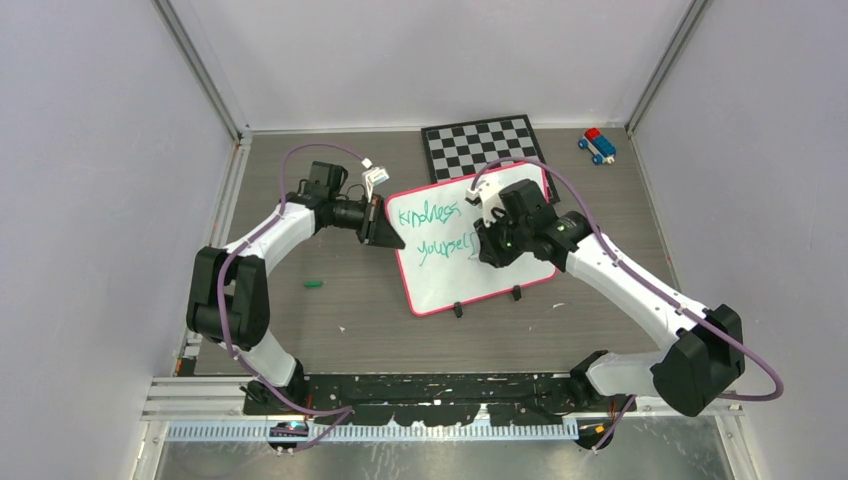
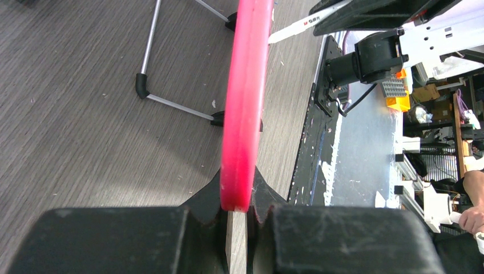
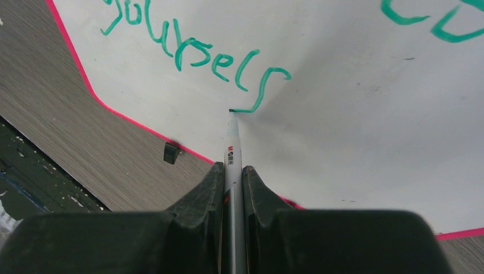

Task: Write a sentence on the whiteboard

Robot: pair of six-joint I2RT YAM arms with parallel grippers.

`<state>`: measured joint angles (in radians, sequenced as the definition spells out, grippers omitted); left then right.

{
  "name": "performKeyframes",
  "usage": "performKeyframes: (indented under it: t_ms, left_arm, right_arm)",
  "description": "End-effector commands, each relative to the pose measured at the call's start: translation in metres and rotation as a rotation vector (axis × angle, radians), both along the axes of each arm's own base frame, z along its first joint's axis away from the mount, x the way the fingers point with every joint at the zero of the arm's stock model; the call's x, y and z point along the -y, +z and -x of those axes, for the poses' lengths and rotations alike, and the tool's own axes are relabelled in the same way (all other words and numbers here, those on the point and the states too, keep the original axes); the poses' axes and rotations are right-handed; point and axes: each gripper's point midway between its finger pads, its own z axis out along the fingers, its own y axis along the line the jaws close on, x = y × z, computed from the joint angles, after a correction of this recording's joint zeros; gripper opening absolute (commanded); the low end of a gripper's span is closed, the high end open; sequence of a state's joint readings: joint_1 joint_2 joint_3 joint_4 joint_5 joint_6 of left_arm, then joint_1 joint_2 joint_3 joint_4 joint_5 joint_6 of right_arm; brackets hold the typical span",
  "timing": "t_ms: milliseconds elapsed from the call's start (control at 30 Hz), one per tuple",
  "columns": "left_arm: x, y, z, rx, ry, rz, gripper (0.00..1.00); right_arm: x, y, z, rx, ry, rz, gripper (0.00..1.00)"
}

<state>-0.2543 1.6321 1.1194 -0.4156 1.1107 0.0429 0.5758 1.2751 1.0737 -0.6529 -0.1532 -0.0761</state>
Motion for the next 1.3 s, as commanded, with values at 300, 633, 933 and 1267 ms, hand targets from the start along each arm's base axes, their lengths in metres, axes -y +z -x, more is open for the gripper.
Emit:
performKeyframes:
  t_ms: [300, 633, 933, 1267]
  left_arm:
    - [0.001, 0.003, -0.002, 0.036, -0.009, 0.0, 0.0]
    - [0.002, 0.003, -0.001, 0.036, -0.01, 0.002, 0.0]
    - [0.001, 0.0, -0.001, 0.033, -0.009, -0.001, 0.0]
    - [0.001, -0.002, -0.002, 0.029, -0.007, -0.005, 0.0]
  right_arm:
    - [-0.021, 0.044, -0.014, 0.079, 0.008, -0.12, 0.0]
    - [-0.011, 0.047, -0.032, 0.129, -0.057, -0.079, 0.0]
    - [0.002, 0.038, -0.04, 0.147, -0.103, -0.023, 0.0]
    - [0.016, 0.036, -0.041, 0.151, -0.131, -0.001, 0.0]
